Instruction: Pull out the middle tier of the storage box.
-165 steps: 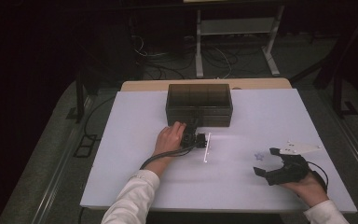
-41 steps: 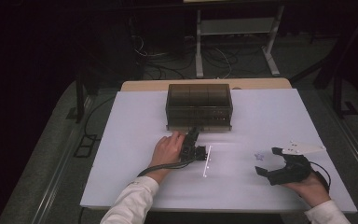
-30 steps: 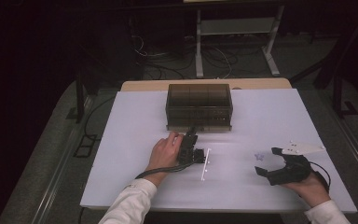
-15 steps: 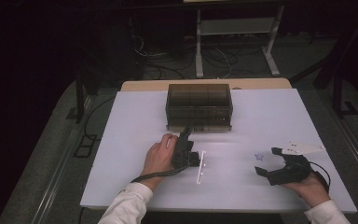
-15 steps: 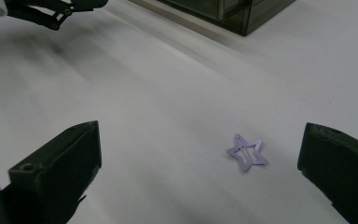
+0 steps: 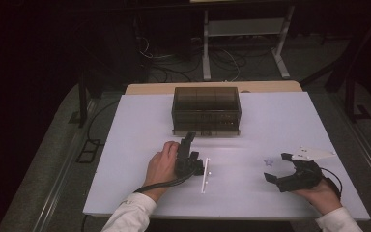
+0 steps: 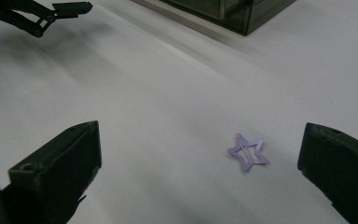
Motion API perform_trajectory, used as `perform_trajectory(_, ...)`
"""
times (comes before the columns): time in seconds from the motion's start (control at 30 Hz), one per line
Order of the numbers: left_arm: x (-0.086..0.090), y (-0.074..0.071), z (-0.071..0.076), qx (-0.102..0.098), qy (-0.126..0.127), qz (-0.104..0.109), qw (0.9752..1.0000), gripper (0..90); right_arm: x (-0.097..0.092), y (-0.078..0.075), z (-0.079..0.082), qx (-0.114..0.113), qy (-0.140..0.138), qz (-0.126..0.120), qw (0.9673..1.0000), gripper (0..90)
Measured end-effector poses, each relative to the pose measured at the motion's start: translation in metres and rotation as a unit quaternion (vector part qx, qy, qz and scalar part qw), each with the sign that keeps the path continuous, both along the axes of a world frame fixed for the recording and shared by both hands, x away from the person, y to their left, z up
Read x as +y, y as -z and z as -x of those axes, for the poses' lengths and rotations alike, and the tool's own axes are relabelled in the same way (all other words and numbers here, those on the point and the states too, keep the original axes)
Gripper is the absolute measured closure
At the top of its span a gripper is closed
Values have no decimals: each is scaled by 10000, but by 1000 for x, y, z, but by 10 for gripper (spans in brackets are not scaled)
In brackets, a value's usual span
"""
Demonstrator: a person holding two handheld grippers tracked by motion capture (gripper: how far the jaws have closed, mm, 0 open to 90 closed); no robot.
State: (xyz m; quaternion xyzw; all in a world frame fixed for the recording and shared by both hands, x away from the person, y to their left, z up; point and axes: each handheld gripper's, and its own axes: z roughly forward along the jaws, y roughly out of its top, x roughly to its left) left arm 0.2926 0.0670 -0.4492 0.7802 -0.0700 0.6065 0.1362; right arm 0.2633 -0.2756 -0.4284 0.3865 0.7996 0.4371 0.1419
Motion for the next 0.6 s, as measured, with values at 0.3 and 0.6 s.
perform_trajectory(0.3,1,1,-4,-25,-115,163,9998,0,1,1,0,-2,-7,15,10000,0)
perform_trajectory(0.6,-2,2,-2,120,-36,296,9995,5,1,0,0,0,-7,21,10000,0)
